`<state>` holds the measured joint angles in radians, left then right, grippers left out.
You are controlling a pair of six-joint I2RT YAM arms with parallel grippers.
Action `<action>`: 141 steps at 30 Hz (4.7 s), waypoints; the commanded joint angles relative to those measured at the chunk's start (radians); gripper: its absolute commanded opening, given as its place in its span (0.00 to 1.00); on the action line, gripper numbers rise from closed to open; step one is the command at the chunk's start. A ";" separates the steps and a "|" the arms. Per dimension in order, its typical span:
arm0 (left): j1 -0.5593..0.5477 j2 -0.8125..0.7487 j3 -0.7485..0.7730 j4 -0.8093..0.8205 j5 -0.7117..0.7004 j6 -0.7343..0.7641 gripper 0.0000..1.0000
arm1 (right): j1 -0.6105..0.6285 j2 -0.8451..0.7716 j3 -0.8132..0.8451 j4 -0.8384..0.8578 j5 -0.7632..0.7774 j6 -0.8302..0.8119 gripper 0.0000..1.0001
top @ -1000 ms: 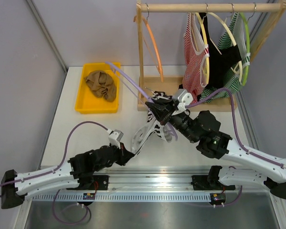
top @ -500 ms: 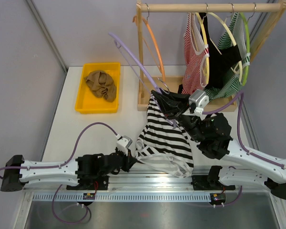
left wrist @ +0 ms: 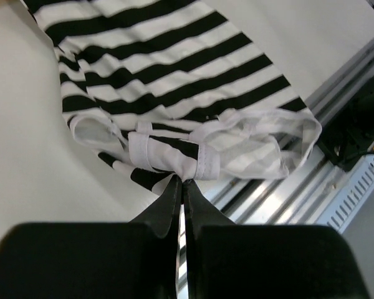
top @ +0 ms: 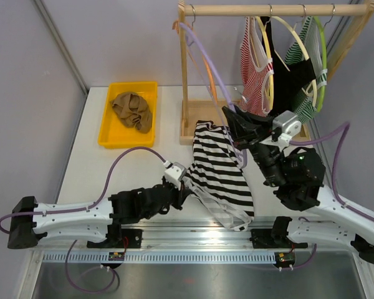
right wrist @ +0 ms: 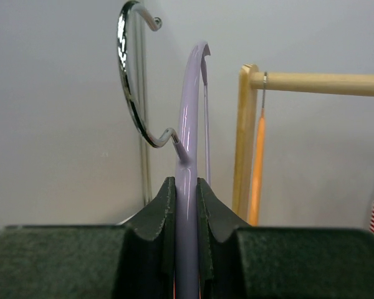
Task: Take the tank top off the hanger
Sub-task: Hang the hanger back to the clothesline with the right arm, then place the tank top into the basket
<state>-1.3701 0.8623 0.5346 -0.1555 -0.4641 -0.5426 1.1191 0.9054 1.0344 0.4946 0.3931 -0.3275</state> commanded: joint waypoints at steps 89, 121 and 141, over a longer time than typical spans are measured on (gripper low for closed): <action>0.588 0.099 0.123 0.106 0.056 0.188 0.99 | -0.647 1.075 1.400 -0.831 -0.389 0.358 0.00; 0.589 0.041 0.073 0.093 0.082 0.149 0.99 | -0.562 0.480 0.776 -0.452 -0.419 0.295 0.86; 0.454 0.348 0.122 0.370 0.249 0.132 0.99 | -0.555 -0.183 0.115 -0.812 -0.228 0.369 1.00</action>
<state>-0.8761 1.1385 0.5758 0.1013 -0.2165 -0.4221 0.5606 0.7925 1.1973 -0.2665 0.1036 0.0029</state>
